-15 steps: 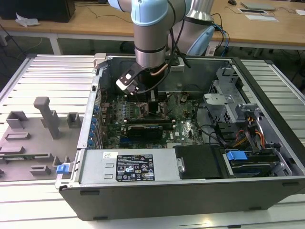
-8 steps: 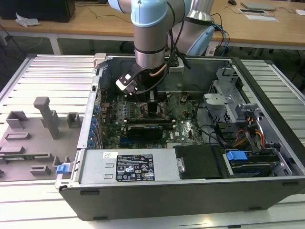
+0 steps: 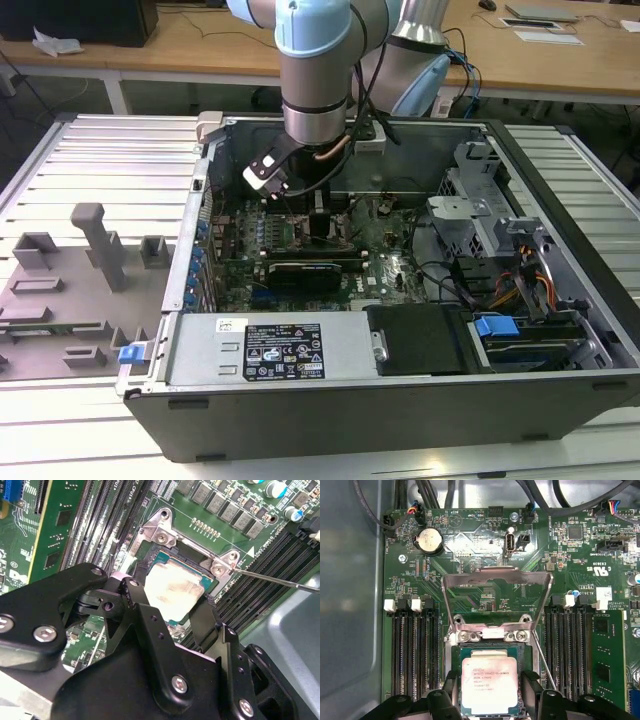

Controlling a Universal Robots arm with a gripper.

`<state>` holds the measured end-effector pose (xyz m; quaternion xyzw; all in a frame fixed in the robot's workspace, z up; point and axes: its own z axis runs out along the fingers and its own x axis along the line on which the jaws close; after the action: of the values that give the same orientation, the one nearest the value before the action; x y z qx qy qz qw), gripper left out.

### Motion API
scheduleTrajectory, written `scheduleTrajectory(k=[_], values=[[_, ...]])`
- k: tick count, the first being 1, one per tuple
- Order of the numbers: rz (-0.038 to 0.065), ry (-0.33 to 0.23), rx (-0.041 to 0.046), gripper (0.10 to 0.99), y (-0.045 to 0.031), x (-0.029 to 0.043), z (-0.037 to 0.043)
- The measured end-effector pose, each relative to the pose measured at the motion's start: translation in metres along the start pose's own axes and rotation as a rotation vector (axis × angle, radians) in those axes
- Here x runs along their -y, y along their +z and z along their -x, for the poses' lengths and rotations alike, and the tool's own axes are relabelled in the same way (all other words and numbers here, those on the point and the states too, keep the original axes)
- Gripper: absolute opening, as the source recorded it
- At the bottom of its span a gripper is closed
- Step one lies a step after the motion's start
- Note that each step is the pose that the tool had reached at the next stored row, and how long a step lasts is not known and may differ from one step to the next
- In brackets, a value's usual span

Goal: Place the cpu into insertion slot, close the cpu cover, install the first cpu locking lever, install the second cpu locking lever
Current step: 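Place the cpu into insertion slot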

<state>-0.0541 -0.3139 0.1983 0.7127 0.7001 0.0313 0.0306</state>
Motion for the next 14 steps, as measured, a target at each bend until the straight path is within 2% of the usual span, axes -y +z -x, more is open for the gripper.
scheduleTrajectory(k=[3,7,9,14], values=[[0.000,0.000,0.0003,0.616,-0.0001,0.0000,0.0000],[0.000,0.000,0.0008,0.616,-0.0049,-0.0004,-0.0003],[0.000,0.000,0.0041,0.616,-0.0049,-0.0004,-0.0003],[0.000,0.000,0.0051,0.616,-0.0024,-0.0002,-0.0003]])
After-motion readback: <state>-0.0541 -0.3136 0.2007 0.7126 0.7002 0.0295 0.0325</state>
